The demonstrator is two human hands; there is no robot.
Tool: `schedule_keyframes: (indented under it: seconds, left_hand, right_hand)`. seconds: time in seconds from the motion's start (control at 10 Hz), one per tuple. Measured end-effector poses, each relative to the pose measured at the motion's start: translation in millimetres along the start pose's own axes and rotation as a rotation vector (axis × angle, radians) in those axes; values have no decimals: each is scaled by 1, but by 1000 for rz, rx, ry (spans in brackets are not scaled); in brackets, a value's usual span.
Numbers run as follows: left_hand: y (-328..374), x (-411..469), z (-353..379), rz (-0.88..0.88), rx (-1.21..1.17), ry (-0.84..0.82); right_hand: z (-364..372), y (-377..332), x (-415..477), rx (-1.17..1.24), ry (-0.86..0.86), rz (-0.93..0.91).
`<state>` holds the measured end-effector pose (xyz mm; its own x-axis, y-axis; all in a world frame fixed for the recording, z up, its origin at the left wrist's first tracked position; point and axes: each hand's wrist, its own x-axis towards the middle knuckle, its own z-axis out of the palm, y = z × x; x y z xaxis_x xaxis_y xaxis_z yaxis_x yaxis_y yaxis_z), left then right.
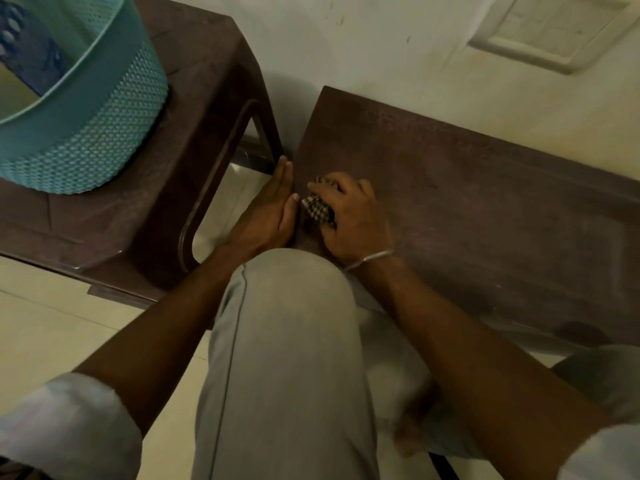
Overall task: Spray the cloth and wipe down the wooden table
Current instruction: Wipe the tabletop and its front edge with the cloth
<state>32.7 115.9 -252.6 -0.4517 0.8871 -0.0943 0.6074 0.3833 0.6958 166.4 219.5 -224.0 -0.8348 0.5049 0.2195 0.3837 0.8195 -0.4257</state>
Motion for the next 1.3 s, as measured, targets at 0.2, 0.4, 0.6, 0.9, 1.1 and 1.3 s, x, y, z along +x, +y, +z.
schedule_keyframes:
  seconds: [0.2,0.4,0.6,0.9,1.1,1.3]
  left_hand:
    - [-2,4,0,-7,233,-32]
    - [7,11,1,11,344,-30]
    - [8,17,3,52,325,7]
    - [3,18,6,101,337,59]
    - [9,19,5,169,441,33]
    - [5,22,11,165,397,44]
  right_hand:
    - [2,4,-20,19,-25,-78]
    - [6,17,37,-69,52,82]
    - [2,14,3,-23,23,99]
    - [10,25,50,-10,135,215]
    - [13,17,20,-52,182,236]
    - [5,55,82,-45,151,251]
